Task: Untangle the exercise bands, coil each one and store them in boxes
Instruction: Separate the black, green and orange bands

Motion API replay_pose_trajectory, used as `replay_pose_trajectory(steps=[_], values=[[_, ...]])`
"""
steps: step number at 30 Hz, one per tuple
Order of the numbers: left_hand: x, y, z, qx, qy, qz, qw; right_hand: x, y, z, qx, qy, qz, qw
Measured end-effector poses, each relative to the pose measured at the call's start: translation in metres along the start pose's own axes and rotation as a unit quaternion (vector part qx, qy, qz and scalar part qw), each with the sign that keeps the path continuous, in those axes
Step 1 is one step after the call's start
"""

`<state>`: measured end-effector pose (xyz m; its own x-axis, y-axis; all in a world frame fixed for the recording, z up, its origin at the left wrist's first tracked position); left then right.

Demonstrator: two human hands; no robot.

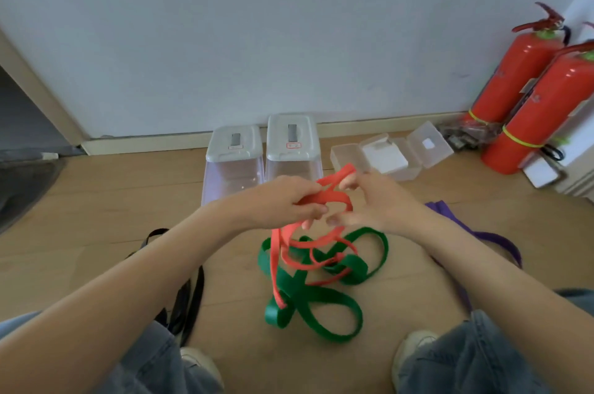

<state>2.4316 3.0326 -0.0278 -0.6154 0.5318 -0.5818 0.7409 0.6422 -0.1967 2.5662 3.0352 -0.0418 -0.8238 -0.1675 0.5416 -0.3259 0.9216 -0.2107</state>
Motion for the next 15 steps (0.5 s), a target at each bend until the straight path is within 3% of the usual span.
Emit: replay_pose_trajectory(steps=[4, 9, 12, 15], values=[[0.001, -0.005, 0.011, 0.037, 0.023, -0.02, 0.999, -0.005, -0.009, -0.016, -0.05, -0.091, 0.063, 0.993], [0.001, -0.001, 0.029, 0.071, -0.004, -0.002, 0.997, 0.009, -0.019, 0.014, 0.144, -0.079, -0.058, 0.985], [0.02, 0.003, 0.029, 0.001, -0.062, -0.015, 0.998, 0.016, -0.025, 0.008, 0.168, 0.14, -0.069, 0.973], [0.039, -0.001, 0.051, 0.016, -0.14, -0.038, 0.989, 0.023, -0.03, -0.021, 0.067, 0.422, -0.14, 0.893]])
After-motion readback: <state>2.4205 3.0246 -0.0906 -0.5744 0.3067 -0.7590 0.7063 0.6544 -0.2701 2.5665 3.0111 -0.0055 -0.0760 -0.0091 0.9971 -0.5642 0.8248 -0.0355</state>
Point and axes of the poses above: each hand's wrist, its own y-axis towards the middle knuckle, its own z-axis out of the palm, x = y × z, the point moved 5 cm from there along y, towards the middle knuckle, and after that the axes turned 4 degrees about x, right-handed, at the moved point
